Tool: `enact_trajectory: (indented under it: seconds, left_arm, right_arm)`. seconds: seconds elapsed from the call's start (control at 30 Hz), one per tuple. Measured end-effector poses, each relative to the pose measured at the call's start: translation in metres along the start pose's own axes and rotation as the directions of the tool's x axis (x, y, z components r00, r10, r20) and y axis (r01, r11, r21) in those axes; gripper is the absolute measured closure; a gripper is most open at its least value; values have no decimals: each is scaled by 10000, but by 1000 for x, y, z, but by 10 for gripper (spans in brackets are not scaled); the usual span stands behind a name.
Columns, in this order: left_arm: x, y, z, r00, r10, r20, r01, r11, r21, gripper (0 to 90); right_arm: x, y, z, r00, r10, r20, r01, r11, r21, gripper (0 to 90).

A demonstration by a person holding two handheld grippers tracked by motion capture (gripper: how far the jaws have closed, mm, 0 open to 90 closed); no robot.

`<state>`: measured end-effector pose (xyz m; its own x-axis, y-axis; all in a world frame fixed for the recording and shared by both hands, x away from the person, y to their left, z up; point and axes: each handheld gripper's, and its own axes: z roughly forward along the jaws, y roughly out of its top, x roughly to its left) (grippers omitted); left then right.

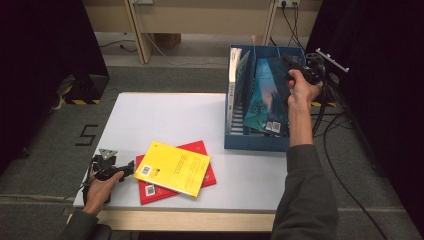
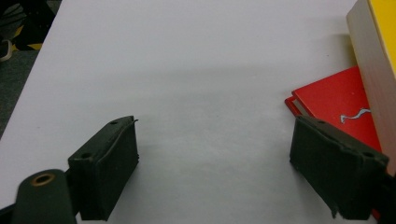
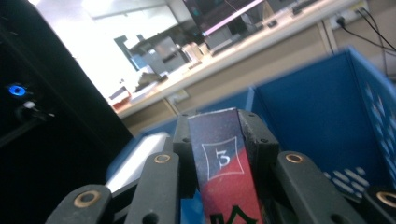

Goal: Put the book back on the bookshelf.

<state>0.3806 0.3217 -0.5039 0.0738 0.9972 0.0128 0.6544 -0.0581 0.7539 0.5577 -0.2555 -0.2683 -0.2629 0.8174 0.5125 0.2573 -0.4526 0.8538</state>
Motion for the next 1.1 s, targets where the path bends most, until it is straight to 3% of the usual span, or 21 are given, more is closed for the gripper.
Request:
enact_trajectory:
  seconds: [0.2, 0.27, 0.4, 0.5, 0.63, 0.77, 0.87, 1.0, 1.03, 1.07, 1.1]
  left_arm:
    - [0, 0, 0, 10000, -15, -19, 15, 10000, -60, 142]
    - [-1, 0, 0, 10000, -16, -29, 16, 10000, -36, 142]
    - [0, 0, 0, 10000, -11, -9, 11, 10000, -34, 144]
    - [-1, 0, 0, 10000, -14, -4, 14, 10000, -43, 145]
    - [0, 0, 0, 10000, -62, 71, 62, 10000, -6, 145]
    - [0, 0, 0, 10000, -68, 71, 69, 10000, -41, 146]
    - [0, 0, 0, 10000, -30, 21, 30, 10000, -42, 148]
    - [0, 0, 0, 10000, -14, 15, 14, 10000, -55, 150]
    - [0, 0, 0, 10000, -8, 26, 9, 10000, -80, 150]
    - [0, 0, 0, 10000, -2, 21, 2, 10000, -77, 150]
    - [0, 0, 0, 10000, -8, 21, 9, 10000, -84, 150]
  right_arm:
    - [26, 32, -10, 9997, -40, -230, 27, 9984, -569, 709]
    - [35, 44, -10, 9993, -267, -244, 248, 9969, -741, 710]
    - [48, 60, 0, 9992, -387, 111, 395, 9956, -844, 710]
    - [49, 64, 14, 9980, -468, 419, 493, 9968, -625, 710]
    - [47, 60, 29, 9971, -405, 644, 443, 9973, -580, 707]
    - [52, 47, 35, 9979, -598, 254, 612, 9965, -563, 706]
    - [58, 35, 35, 9953, -920, 317, 932, 9949, -396, 707]
    - [57, 19, 34, 9962, -866, 129, 871, 9955, -385, 724]
    - [55, 15, 33, 9960, -888, 100, 891, 9954, -363, 736]
    - [54, 12, 32, 9967, -817, 44, 818, 9960, -350, 881]
    - [50, 9, 31, 9979, -536, -361, 511, 9965, -663, 893]
